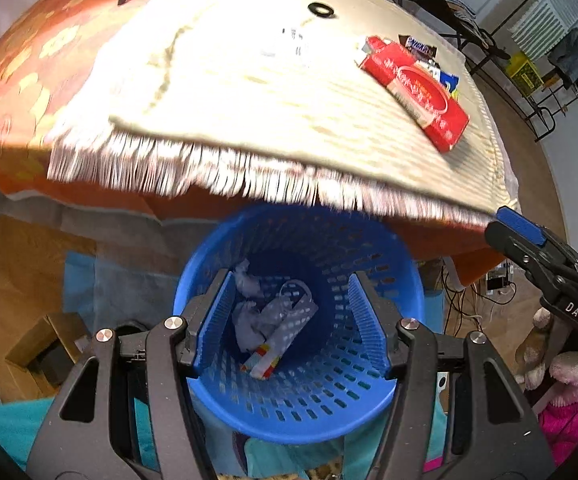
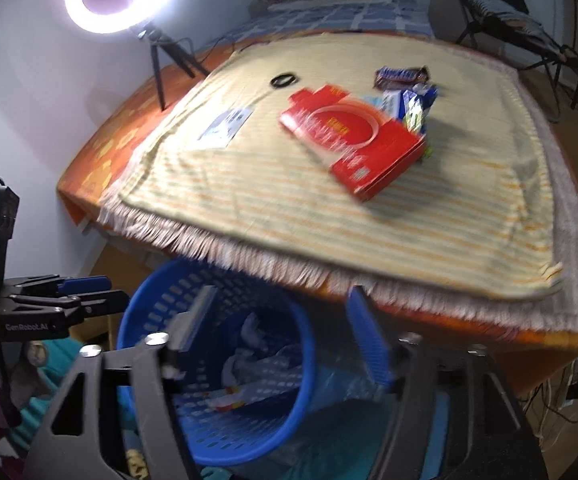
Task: Collect trash
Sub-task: 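Move both grippers back over the bed toward the remaining items, then grasp the alcohol-pad sachet with the left gripper while the right grasps the red medicine box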
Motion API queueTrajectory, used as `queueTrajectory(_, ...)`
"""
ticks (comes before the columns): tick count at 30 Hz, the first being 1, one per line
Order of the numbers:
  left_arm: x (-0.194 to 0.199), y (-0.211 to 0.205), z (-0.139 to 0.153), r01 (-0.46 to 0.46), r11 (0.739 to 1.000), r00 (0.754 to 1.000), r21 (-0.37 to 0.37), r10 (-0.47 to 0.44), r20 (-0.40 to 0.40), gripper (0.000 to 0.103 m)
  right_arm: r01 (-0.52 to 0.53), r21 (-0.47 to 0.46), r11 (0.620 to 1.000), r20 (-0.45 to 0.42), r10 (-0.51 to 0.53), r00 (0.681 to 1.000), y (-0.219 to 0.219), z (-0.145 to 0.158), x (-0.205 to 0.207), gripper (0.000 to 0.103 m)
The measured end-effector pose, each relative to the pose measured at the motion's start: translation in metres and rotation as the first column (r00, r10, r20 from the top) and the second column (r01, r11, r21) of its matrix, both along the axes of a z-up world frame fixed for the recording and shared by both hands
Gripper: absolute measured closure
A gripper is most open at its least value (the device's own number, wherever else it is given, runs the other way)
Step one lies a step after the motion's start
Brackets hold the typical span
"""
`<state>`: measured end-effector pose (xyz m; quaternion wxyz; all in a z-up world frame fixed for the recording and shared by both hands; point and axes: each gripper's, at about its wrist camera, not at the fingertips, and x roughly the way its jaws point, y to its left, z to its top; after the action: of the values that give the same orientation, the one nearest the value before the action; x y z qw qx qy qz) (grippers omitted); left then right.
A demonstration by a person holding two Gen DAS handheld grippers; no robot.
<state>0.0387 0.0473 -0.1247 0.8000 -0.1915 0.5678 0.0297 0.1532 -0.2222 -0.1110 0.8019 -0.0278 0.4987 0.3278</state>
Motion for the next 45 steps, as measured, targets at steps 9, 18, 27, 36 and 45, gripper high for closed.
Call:
queueTrajectory(9, 0.056, 0.011, 0.017, 0.028, 0.999, 0.999, 0.026, -0.029, 0.028, 0.033, -0.041, -0.023, 0.999, 0.094, 0.043, 0.995, -0.003, 0.018, 0.037, 0.028)
queueTrajectory(18, 0.128, 0.036, 0.013, 0.022, 1.0, 1.0, 0.001, -0.022, 0.01, 0.033, -0.077, -0.062, 0.995, 0.085, 0.082, 0.993, 0.011, 0.022, 0.084, 0.027)
queueTrajectory(27, 0.188, 0.066, -0.016, -0.031, 0.997, 0.998, -0.07, 0.027, -0.05, 0.033, -0.114, -0.055, 0.992, 0.001, 0.114, 0.993, 0.038, 0.01, 0.127, 0.027)
queueTrajectory(36, 0.217, 0.074, -0.021, -0.051, 0.997, 0.998, -0.065, 0.05, -0.027, 0.024, -0.168, -0.095, 0.981, -0.013, 0.167, 0.986, 0.062, -0.003, 0.153, 0.027)
queueTrajectory(45, 0.238, 0.041, -0.029, 0.017, 0.995, 1.0, 0.103, -0.015, -0.02, 0.024, -0.243, -0.151, 0.958, -0.001, 0.246, 0.969, 0.079, -0.009, 0.157, 0.024)
